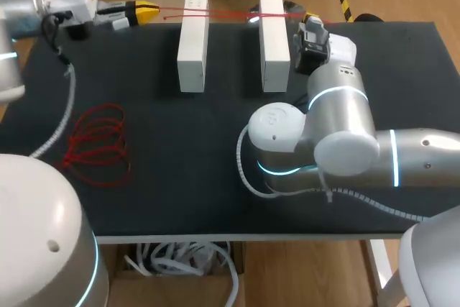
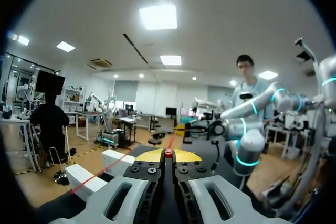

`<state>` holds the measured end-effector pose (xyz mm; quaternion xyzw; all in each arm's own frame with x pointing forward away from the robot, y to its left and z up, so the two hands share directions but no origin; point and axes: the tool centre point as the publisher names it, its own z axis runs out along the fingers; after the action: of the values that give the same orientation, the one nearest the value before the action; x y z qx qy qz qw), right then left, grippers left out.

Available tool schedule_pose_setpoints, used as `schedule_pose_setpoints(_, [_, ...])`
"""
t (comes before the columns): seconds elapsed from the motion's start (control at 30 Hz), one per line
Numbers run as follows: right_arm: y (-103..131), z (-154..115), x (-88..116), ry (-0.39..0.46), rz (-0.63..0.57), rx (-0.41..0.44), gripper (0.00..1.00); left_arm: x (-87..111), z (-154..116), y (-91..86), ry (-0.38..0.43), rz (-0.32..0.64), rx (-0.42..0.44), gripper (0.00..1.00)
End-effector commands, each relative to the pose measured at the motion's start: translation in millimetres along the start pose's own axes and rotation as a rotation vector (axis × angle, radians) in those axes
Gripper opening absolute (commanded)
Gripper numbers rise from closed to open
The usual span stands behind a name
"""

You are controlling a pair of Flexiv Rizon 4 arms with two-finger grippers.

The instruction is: Grab the tape and strap the tape.

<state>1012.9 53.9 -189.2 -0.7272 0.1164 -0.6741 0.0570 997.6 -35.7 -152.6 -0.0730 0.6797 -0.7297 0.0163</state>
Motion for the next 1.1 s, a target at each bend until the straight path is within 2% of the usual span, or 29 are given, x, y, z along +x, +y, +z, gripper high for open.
schedule_pose_setpoints(0.03, [0, 0, 3, -0.006, -0.002, -0.004, 0.00, 9.6, 2, -13.4, -0.040, 0.010, -0.227, 0.00])
schedule_pose_setpoints(0.23, [0, 0, 3, -0.006, -0.002, -0.004, 0.00, 8.5, 7, -19.6, -0.030, 0.045, -0.402, 0.00])
schedule_pose_setpoints(0.43, [0, 0, 3, -0.006, -0.002, -0.004, 0.00, 5.9, 17, -20.9, -0.009, 0.082, -0.531, 0.00])
schedule_pose_setpoints(0.8, [0, 0, 3, -0.006, -0.002, -0.004, 0.00, 0.9, 39, -29.9, 0.085, 0.175, -0.779, 0.00])
schedule_pose_setpoints(0.93, [0, 0, 3, -0.006, -0.002, -0.004, 0.00, 1.1, 41, -33.0, 0.087, 0.192, -0.797, 0.00])
schedule_pose_setpoints(1.1, [0, 0, 3, -0.006, -0.002, -0.004, 0.00, 4.6, 43, -35.4, 0.082, 0.206, -0.877, 0.00])
